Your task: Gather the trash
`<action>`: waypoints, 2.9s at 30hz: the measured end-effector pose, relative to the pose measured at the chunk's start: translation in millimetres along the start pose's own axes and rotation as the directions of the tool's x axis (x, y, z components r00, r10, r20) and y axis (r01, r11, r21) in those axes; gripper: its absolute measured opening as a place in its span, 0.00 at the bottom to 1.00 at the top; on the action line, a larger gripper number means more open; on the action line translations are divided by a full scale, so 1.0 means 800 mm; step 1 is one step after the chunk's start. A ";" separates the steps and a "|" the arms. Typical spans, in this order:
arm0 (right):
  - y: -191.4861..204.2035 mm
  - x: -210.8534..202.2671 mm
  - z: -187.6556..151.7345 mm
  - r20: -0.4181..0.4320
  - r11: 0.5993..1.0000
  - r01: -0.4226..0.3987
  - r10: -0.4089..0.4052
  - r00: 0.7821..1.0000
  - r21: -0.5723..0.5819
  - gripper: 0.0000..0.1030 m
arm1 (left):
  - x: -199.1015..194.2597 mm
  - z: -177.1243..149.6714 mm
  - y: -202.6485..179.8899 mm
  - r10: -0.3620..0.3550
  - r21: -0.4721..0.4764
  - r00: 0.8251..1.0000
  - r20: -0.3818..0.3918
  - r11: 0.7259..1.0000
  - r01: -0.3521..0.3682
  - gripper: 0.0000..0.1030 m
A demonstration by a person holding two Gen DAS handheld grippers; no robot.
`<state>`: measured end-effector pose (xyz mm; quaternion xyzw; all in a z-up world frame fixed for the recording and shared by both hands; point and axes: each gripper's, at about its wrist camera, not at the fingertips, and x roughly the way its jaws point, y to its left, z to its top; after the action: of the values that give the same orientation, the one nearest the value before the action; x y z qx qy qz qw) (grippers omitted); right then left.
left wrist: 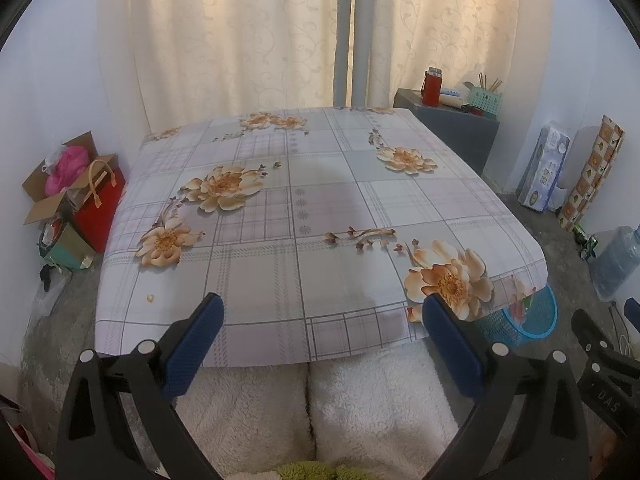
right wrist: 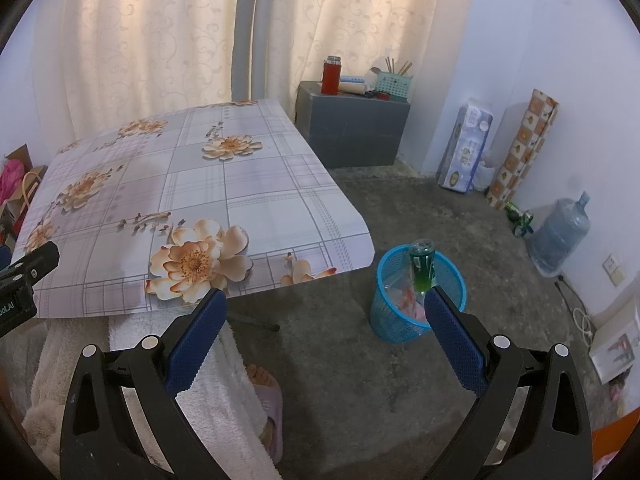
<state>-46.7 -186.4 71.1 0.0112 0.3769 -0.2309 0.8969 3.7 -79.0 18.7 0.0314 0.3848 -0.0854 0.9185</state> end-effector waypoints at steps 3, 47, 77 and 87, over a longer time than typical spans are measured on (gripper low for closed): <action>0.000 0.000 0.000 0.001 1.000 0.001 -0.001 1.000 -0.002 0.92 | 0.000 0.000 0.000 0.001 0.000 1.000 0.001 1.000 -0.001 0.95; -0.007 -0.005 0.008 0.010 1.000 -0.003 0.003 1.000 -0.007 0.92 | -0.001 -0.001 -0.001 -0.001 -0.001 1.000 -0.004 1.000 0.001 0.95; -0.007 -0.005 0.006 0.011 1.000 -0.002 0.002 1.000 -0.004 0.92 | -0.002 -0.005 -0.006 -0.003 0.001 1.000 -0.008 1.000 0.003 0.95; -0.008 -0.005 0.006 0.011 1.000 -0.003 0.003 1.000 -0.003 0.92 | 0.000 -0.004 -0.005 -0.004 0.002 1.000 -0.009 1.000 0.004 0.95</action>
<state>-49.0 -191.4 78.0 0.0090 0.3723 -0.2289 0.8994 0.4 -82.4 16.6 0.0320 0.3891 -0.0873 0.9165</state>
